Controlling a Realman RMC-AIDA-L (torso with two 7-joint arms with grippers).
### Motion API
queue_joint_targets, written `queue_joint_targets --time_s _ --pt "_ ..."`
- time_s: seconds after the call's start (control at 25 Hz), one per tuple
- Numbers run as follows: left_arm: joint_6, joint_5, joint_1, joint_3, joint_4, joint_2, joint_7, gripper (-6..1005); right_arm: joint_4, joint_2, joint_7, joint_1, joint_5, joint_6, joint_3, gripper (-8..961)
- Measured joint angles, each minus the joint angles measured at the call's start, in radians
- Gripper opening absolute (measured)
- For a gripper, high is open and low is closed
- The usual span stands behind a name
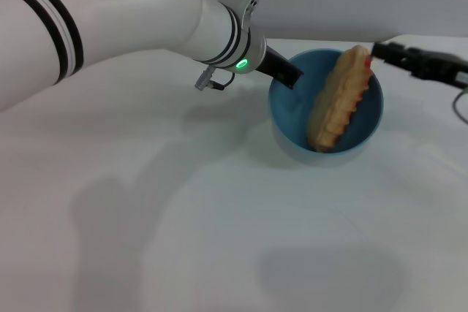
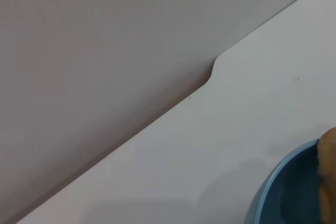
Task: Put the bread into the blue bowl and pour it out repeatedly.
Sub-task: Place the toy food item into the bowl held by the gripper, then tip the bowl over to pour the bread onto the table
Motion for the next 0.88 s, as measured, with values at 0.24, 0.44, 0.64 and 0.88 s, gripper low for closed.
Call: queue_joint_targets --time_s 0.24,0.44,0.64,0.88 --pt "-0.018 -0.001 0.004 0.001 -0.004 0.0 0.0 0 -0.057 0.006 -0.151 -0.053 0.024 0.003 0.102 521" --pt "-0.038 -0.001 0.002 0.001 -0.01 0.001 -0.006 0 0.012 0.008 -0.616 -0.121 0.185 0.011 0.209 549" --pt "-0.067 -0.001 -0.008 0.022 0.001 -0.001 -0.001 -1 0.142 0.007 -0.916 -0.178 0.377 0.016 0.254 566" --pt "-0.068 -0.001 -0.042 0.036 0.013 -0.001 0.002 -1 0.264 0.007 -1.11 -0.239 0.533 0.004 0.357 567"
